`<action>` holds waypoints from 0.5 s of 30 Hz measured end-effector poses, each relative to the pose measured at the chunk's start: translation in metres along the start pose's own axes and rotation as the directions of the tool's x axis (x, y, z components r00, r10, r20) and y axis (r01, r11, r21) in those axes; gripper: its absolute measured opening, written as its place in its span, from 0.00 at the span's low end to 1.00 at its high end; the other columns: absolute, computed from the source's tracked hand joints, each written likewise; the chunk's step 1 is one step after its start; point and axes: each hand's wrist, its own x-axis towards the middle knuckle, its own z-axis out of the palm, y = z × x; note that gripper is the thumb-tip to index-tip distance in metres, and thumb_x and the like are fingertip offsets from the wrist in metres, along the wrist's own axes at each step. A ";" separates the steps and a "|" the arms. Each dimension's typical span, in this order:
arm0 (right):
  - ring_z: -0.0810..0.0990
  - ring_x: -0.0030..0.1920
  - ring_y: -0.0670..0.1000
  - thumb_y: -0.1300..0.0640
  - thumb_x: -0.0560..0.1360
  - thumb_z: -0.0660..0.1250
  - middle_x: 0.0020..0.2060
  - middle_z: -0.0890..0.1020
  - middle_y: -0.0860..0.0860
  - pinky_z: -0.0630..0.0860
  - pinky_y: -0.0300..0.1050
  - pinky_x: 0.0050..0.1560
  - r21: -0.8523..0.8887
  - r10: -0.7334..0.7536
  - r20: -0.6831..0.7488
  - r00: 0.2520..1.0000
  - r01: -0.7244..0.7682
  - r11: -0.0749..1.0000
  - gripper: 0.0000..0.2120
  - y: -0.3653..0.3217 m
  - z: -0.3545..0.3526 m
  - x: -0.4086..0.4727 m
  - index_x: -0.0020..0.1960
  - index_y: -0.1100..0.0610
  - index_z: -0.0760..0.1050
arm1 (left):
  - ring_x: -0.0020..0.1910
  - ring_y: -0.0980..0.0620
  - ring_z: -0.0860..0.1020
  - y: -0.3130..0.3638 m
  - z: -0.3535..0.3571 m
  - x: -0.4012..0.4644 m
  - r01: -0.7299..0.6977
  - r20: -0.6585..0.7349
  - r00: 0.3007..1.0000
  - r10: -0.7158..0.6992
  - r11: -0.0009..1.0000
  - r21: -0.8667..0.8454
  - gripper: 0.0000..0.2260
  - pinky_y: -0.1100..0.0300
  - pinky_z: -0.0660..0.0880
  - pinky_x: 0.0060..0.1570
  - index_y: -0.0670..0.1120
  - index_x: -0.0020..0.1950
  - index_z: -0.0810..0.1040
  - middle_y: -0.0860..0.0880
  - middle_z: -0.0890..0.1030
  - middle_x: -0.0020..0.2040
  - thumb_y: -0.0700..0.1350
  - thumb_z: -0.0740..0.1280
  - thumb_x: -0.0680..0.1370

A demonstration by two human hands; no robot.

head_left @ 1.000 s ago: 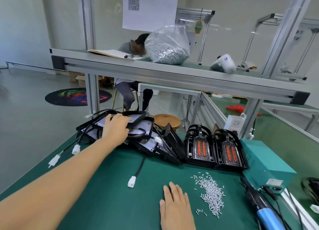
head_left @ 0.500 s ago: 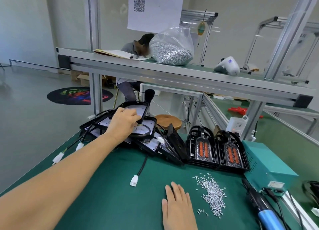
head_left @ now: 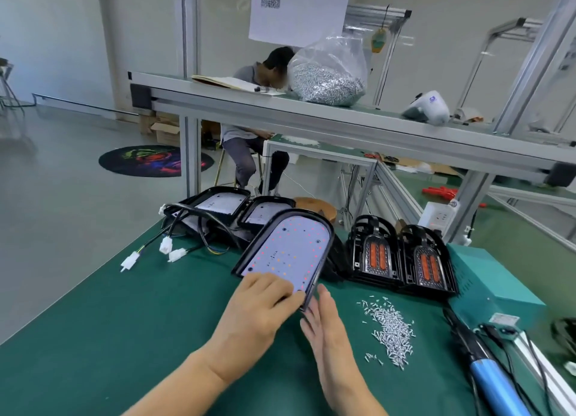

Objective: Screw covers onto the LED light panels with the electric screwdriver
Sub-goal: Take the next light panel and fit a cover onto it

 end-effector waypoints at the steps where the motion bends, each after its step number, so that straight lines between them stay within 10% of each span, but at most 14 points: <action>1: 0.69 0.71 0.40 0.27 0.70 0.62 0.73 0.69 0.43 0.59 0.51 0.76 0.000 -0.045 -0.014 0.999 0.045 0.999 0.39 -0.003 0.000 0.000 0.74 0.45 0.65 | 0.40 0.52 0.69 0.006 -0.001 -0.004 0.012 0.010 1.000 -0.011 1.000 -0.020 0.15 0.60 0.65 0.42 0.42 0.46 0.84 0.49 0.78 0.37 0.35 0.56 0.76; 5: 0.68 0.72 0.44 0.31 0.65 0.69 0.72 0.71 0.45 0.61 0.53 0.75 -0.009 -0.117 -0.027 0.993 0.117 0.993 0.45 -0.018 -0.011 0.002 0.76 0.49 0.63 | 0.40 0.52 0.69 0.022 -0.003 -0.018 0.017 0.063 0.998 -0.012 0.997 -0.079 0.13 0.61 0.65 0.40 0.43 0.47 0.83 0.50 0.78 0.38 0.34 0.60 0.73; 11: 0.82 0.59 0.56 0.50 0.74 0.70 0.57 0.84 0.54 0.74 0.58 0.65 -0.055 0.081 0.080 0.993 -0.077 0.995 0.19 -0.020 -0.022 0.007 0.62 0.56 0.77 | 0.37 0.52 0.70 0.035 0.004 -0.040 0.005 0.076 0.997 0.005 0.992 -0.127 0.10 0.60 0.70 0.34 0.45 0.47 0.83 0.50 0.78 0.37 0.34 0.69 0.70; 15: 0.80 0.55 0.41 0.55 0.80 0.63 0.58 0.81 0.44 0.76 0.36 0.54 -0.355 0.073 -0.048 0.996 -0.086 0.931 0.11 -0.013 -0.027 0.003 0.63 0.49 0.73 | 0.36 0.55 0.71 0.046 0.007 -0.053 -0.012 0.177 0.983 0.048 0.979 -0.203 0.07 0.64 0.70 0.34 0.48 0.45 0.84 0.52 0.79 0.38 0.44 0.74 0.69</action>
